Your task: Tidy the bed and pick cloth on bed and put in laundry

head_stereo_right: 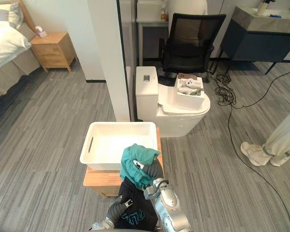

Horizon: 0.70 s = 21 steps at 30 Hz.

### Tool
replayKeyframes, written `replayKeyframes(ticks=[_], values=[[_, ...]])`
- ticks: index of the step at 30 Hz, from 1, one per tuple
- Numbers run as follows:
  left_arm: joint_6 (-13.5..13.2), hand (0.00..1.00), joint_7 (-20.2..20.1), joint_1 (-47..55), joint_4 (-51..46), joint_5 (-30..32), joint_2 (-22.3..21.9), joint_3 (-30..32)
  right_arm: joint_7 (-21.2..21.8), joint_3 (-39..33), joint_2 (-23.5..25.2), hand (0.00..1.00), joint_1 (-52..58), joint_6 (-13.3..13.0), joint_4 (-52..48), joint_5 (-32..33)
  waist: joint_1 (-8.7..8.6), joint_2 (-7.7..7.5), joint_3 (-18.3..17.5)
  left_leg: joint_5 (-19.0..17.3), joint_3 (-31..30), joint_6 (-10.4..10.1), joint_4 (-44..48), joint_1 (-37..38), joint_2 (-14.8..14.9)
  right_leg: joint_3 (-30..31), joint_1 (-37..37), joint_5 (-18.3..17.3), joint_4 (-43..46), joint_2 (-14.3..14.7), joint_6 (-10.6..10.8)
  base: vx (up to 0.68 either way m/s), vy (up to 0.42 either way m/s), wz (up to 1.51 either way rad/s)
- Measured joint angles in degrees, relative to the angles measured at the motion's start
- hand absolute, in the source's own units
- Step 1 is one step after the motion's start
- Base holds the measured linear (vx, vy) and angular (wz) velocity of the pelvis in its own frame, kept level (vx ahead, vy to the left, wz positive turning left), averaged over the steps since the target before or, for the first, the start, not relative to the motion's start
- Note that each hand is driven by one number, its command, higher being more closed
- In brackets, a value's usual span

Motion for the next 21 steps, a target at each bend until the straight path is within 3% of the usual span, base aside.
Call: replayKeyframes(ticks=[4,5,6,7,8,9,10,11,12,13,14,15,17,18,19,21], values=[[-0.97,1.00,-0.42,-0.64,1.72,-0.01,-0.23,-0.08,-0.05,0.21,-0.08,1.00,2.33,0.02,-0.34,0.07,-0.47,-0.01,-0.05,0.02,-0.39,-0.03,-2.88,2.39,-0.51,-0.28,1.50,0.20,-0.58,0.31,0.17,-0.01,-0.029,0.01],[-0.96,1.00,-0.78,-0.75,1.92,0.01,-0.27,-0.14,-0.10,0.12,-0.17,1.00,3.10,0.01,-0.45,0.05,-0.32,-0.57,0.04,-0.68,-0.52,0.44,-3.22,2.45,-0.73,-0.34,0.46,-2.25,1.29,0.03,1.73,-0.04,0.021,0.07],[-0.96,1.00,-0.87,-0.79,1.91,0.00,-0.26,-0.19,-0.19,-0.07,-0.22,1.00,3.48,0.01,-0.49,0.03,-0.33,-0.52,0.03,-1.23,-0.68,0.72,-3.28,2.44,-0.75,-0.74,-0.74,-4.32,4.02,-0.22,2.00,-0.04,0.069,0.30],[-0.96,1.00,-1.23,-0.88,1.76,0.06,0.18,-0.19,-0.64,-0.24,-0.18,1.00,4.24,0.01,-0.63,-0.05,-0.56,-1.42,0.13,-2.03,-1.99,1.23,-3.52,2.53,-1.83,-2.10,-4.08,-8.73,12.51,-2.08,2.90,0.00,0.077,0.51],[-0.96,1.00,-1.27,-1.31,1.70,0.13,0.66,-0.14,-1.25,-0.27,-0.22,1.00,5.04,0.00,-1.41,-0.17,-1.11,-2.70,0.03,-2.89,-3.37,1.27,-4.28,2.83,-3.56,-3.34,-7.99,-11.83,22.68,-4.78,2.08,0.00,0.079,0.43],[-0.88,1.00,-1.16,-2.13,1.75,0.11,0.59,0.05,-1.59,-0.26,-0.28,1.00,5.14,0.00,-1.75,-0.47,-0.64,-3.28,0.35,-3.06,-3.44,1.51,-4.85,3.46,-4.22,-3.71,-10.88,-12.27,29.04,-6.17,2.12,0.02,0.084,0.17],[-0.60,1.00,-1.12,-2.33,1.38,0.11,0.65,0.15,-2.10,0.07,-0.08,1.00,5.11,-0.01,-2.09,-1.19,-0.49,-3.17,1.06,-3.22,-3.41,2.40,-5.22,4.79,-4.25,-3.93,-15.62,-10.57,39.98,-8.22,4.72,0.04,0.093,0.07],[1.18,1.00,-0.91,-2.43,0.45,0.02,0.99,0.40,-2.32,0.47,0.05,1.00,5.26,-0.02,-2.20,-1.24,-0.95,-2.54,2.07,-3.40,-3.32,3.08,-4.40,5.94,-3.43,-4.12,-17.89,-9.84,46.25,-9.19,4.53,0.07,0.097,0.13],[2.73,1.00,-0.55,-2.53,-0.26,-0.10,1.14,0.65,-2.26,1.02,0.08,1.00,5.31,-0.02,-2.29,-1.38,-1.27,-2.90,1.90,-3.65,-3.36,2.89,-4.03,6.35,-3.16,-4.25,-18.68,-10.42,47.10,-9.59,4.10,0.11,0.081,0.17],[5.92,1.00,0.34,-2.77,-2.09,-1.10,1.24,1.93,-2.04,1.68,0.89,1.00,5.29,-0.02,-2.74,-2.52,-1.48,-3.61,1.83,-4.43,-3.33,2.58,-3.42,6.81,-2.70,-4.71,-19.91,-10.73,45.85,-10.29,3.76,0.10,0.062,0.07],[7.06,1.00,0.66,-2.90,-2.79,-1.69,1.24,2.72,-1.97,1.90,1.45,1.00,5.32,-0.02,-2.99,-2.95,-1.61,-4.01,1.65,-4.79,-3.41,2.34,-3.13,6.87,-2.42,-4.76,-20.32,-10.66,43.88,-10.10,3.82,0.21,0.035,0.06],[8.89,1.00,0.77,-3.48,-3.39,-2.65,1.25,4.15,-1.76,2.55,2.28,1.00,5.29,0.02,-3.72,-3.40,-2.27,-4.51,1.40,-5.15,-3.64,1.89,-2.69,7.14,-1.74,-4.77,-20.32,-9.70,36.53,-9.40,4.05,0.28,-0.023,0.02],[11.95,1.00,0.72,-4.77,-3.58,-3.92,1.43,5.99,-0.97,3.13,2.35,1.00,5.23,0.17,-4.84,-3.40,-2.64,-4.60,1.30,-5.81,-3.74,0.82,-2.19,7.50,-0.70,-4.20,-18.56,-3.80,21.09,-6.39,3.60,0.29,-0.058,0.01],[13.60,1.00,0.62,-5.38,-3.49,-3.92,1.55,6.88,-0.65,2.69,2.17,1.00,5.33,0.30,-4.71,-3.33,-3.13,-4.60,1.26,-6.60,-4.74,-0.38,-1.99,7.74,-0.51,-3.75,-15.29,5.70,13.11,-5.37,2.27,0.24,-0.062,-0.03],[14.81,1.00,0.56,-6.22,-3.17,-3.91,1.02,7.09,-0.62,1.94,1.69,1.00,5.08,0.81,-4.55,-3.27,-3.36,-3.01,1.30,-6.79,-4.91,-0.76,-2.10,8.25,0.74,-3.89,-14.08,7.24,11.08,-3.71,1.34,0.34,-0.078,-0.06],[15.71,1.00,0.02,-7.17,-3.28,-3.88,0.71,7.88,-0.29,-1.00,1.18,1.00,3.97,0.98,-4.48,-3.23,-4.27,-0.56,2.58,-6.69,-5.06,-1.12,-2.79,8.82,1.63,-3.81,-14.10,6.15,11.51,-2.62,0.63,0.20,-0.042,-0.09]])
